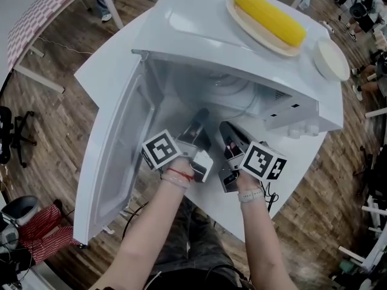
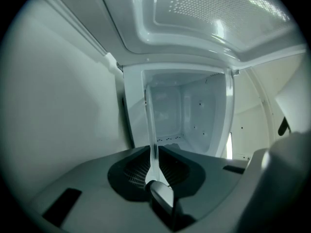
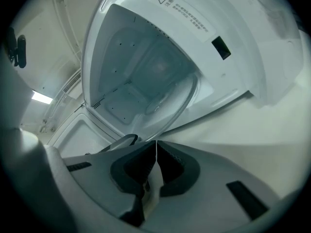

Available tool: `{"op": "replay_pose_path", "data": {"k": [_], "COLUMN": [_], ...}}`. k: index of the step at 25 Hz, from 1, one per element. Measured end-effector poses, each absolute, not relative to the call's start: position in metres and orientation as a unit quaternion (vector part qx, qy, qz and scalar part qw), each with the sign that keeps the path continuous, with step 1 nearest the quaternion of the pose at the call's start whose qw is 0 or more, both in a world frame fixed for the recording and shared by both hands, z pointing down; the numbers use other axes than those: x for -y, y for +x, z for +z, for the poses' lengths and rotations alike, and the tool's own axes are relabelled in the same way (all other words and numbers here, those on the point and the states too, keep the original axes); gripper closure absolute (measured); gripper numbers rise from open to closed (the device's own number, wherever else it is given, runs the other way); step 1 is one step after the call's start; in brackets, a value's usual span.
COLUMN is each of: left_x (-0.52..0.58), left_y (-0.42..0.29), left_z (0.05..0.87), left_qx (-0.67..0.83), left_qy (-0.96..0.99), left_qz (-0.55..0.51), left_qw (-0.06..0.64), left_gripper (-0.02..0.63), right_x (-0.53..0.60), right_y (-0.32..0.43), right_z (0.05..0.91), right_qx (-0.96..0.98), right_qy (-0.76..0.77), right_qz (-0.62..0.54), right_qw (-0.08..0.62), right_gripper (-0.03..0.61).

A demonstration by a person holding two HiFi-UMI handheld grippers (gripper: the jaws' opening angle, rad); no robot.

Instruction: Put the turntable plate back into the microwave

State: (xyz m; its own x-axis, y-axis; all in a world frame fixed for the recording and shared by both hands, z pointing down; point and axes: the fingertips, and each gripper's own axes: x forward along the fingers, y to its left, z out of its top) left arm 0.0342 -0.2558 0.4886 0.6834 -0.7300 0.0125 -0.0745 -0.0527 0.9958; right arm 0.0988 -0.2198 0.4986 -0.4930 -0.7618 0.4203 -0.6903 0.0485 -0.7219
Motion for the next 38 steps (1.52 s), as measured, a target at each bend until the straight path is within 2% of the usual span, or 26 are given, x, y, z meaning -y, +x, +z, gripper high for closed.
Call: {"op": "replay_pose_path", "data": {"k": [21, 38], "left_x": [0.246, 0.244], "left_y": [0.047, 0.055], "left_z": [0.505, 0.504], "left_qx": [0.305, 0.296], "left_qy": [0.673, 0.657], "left_qz": [-0.191, -0.196], "left_qw": [0.646, 0.665], "left_gripper": [0.589, 0.6], "right_x": [0.238, 0.237], "right_y": [0.102, 0.104], "right_z": [0.499, 0.498], "right_qx": [-0.711, -0.708], "right_qy": [-0.499, -0.499], "right_qz": [-0.492, -0.494], "right_qw": [0.065, 0.077], "right_gripper": [0.554, 0.555]}}
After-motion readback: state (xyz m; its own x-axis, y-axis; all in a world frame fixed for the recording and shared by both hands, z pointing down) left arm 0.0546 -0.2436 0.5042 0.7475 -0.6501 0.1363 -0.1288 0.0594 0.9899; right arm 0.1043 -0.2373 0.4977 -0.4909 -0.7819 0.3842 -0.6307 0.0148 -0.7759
